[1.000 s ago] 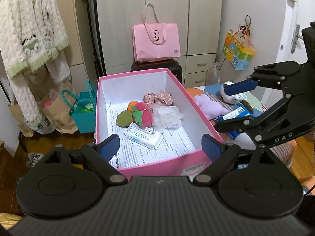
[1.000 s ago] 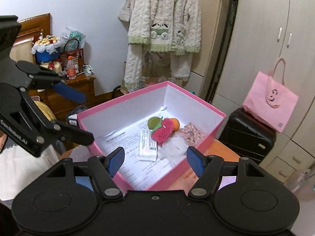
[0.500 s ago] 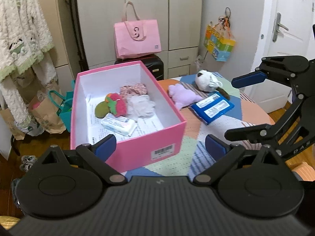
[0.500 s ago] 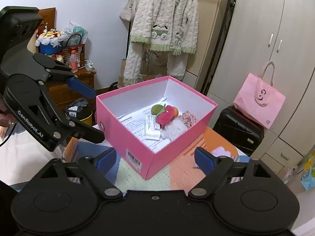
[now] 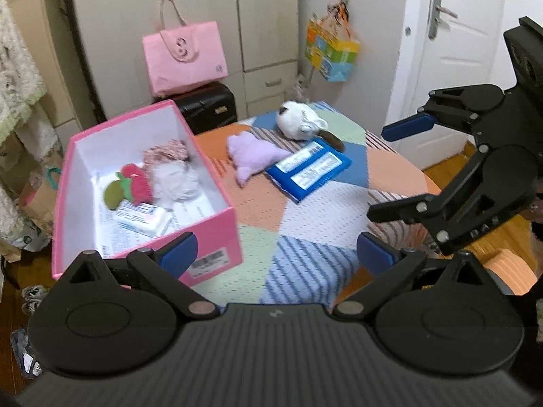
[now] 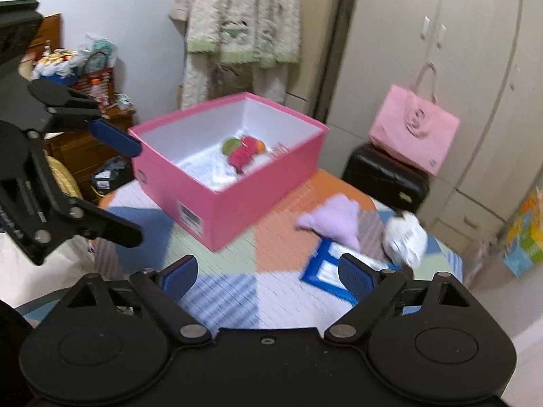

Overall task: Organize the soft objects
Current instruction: 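Move both grippers back to the table toward the blue wipes pack, then grasp the blue wipes pack with both grippers at its two ends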

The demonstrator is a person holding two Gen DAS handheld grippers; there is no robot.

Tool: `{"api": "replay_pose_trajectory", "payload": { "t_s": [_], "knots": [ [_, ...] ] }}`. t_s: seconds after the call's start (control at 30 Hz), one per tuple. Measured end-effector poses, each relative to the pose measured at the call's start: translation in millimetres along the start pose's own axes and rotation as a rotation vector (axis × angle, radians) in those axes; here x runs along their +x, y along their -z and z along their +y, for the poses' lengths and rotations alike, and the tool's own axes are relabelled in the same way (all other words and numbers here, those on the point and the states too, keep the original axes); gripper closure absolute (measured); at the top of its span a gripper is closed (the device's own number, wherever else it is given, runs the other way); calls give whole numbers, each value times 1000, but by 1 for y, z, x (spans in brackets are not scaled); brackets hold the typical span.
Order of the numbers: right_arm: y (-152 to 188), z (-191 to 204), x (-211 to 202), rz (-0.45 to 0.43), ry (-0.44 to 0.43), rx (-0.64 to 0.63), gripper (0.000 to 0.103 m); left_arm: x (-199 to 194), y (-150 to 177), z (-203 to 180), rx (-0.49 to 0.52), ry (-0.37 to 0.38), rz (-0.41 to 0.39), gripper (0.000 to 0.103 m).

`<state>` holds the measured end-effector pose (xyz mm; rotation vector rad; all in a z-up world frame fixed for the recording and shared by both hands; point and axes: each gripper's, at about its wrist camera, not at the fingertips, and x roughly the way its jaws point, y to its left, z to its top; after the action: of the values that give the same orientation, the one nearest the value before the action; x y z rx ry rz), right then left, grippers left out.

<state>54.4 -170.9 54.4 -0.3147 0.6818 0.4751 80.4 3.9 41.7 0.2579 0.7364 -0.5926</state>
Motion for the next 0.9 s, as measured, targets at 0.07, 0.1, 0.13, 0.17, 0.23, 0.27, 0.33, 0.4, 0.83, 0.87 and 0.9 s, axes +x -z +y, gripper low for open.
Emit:
{"api": "replay_pose_trajectory", "payload": {
  "t_s": [0.07, 0.1, 0.13, 0.17, 0.23, 0.27, 0.33, 0.4, 0.83, 0.87, 0.9],
  "knots": [
    [7, -8, 2, 12, 11, 22, 10, 8, -4, -6, 2, 12, 10, 1],
    [11, -12, 4, 18, 16, 32, 10, 13, -6, -9, 5, 18, 15, 1],
    [14, -17, 5, 24, 20, 42, 10, 17, -8, -11, 9, 23, 20, 1],
    [17, -21, 6, 29, 24, 50, 10, 21, -10, -14, 15, 31, 23, 1],
    [23, -28, 10, 40, 29, 61, 10, 30, -15, -20, 27, 45, 27, 1],
    [26, -32, 12, 47, 32, 68, 10, 34, -17, -24, 31, 52, 30, 1],
    [31, -40, 16, 58, 36, 77, 10, 42, -21, -28, 36, 67, 33, 2],
    [35, -48, 20, 66, 42, 88, 10, 50, -26, -32, 39, 75, 31, 2],
    [71, -95, 66, -77, 78, 100, 10, 120, -50, -40, -64, 71, 38, 5],
    [76, -97, 73, -103, 112, 99, 10, 127, -52, -38, -84, 73, 42, 5],
    [80, -98, 79, -119, 132, 98, 10, 133, -54, -36, -103, 81, 44, 5]
  ]
}}
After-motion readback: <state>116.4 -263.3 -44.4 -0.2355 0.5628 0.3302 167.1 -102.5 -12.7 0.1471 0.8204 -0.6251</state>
